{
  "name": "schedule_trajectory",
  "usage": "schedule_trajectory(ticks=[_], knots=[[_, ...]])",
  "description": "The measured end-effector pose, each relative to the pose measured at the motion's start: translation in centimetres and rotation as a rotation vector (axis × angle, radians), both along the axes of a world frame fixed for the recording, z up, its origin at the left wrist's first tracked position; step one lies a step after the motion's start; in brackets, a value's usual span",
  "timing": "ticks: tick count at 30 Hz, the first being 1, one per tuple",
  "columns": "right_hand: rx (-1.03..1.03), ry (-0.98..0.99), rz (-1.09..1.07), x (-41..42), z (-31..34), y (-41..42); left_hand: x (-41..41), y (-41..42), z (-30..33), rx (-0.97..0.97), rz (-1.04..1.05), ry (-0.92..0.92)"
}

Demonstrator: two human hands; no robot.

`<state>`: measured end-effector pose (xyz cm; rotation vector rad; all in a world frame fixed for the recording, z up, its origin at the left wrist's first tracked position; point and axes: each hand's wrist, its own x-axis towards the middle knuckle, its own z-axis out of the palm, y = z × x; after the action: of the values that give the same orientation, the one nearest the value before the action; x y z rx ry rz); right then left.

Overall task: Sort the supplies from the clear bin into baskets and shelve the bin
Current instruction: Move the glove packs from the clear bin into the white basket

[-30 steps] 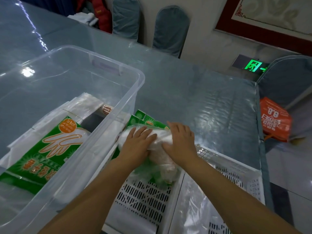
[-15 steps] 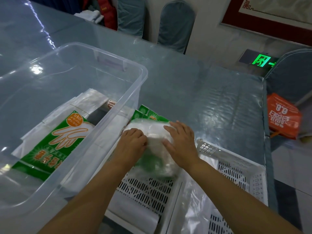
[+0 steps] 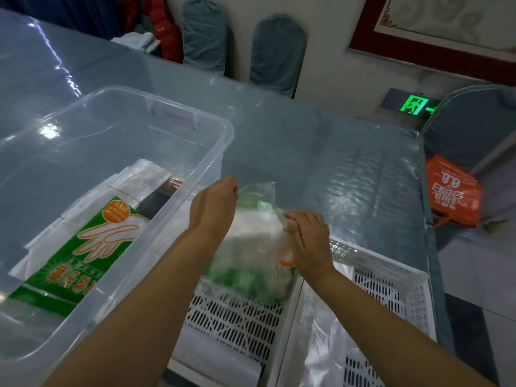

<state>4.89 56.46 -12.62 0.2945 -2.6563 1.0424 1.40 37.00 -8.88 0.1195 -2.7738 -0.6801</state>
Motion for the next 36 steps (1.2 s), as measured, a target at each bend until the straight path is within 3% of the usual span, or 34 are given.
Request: schedule_trajectory(ticks=[3, 5, 12, 19, 29, 36], knots=[[0.003, -0.013, -0.016, 0.1, -0.1, 0.0, -1.9, 0.4, -1.0, 0.131, 0.023, -0.084], [0.04, -0.024, -0.008, 0.2, -0.1, -0.1, -2.3, 0.6, -1.9, 0.12, -0.037, -0.129], [0.393, -0.084, 0.192, 0.7, -1.0, -1.2, -1.2, 0.5, -4.8, 0.239, -0.071, -0.312], [0.351, -0.063, 0.151, 0.8, -1.6, -1.6, 1.0, 0.6, -4.0, 0.281, -0.016, -0.173], [0.111, 0.213, 0.092, 0.0, 5.9, -2.7, 2.9, 1.4, 8.3, -0.034, -0.195, -0.006], [0.045, 0.399, 0.164, 0.2, 12.0, -6.7, 4.1, -6.4, 13.7, -0.367, -0.341, -0.043]])
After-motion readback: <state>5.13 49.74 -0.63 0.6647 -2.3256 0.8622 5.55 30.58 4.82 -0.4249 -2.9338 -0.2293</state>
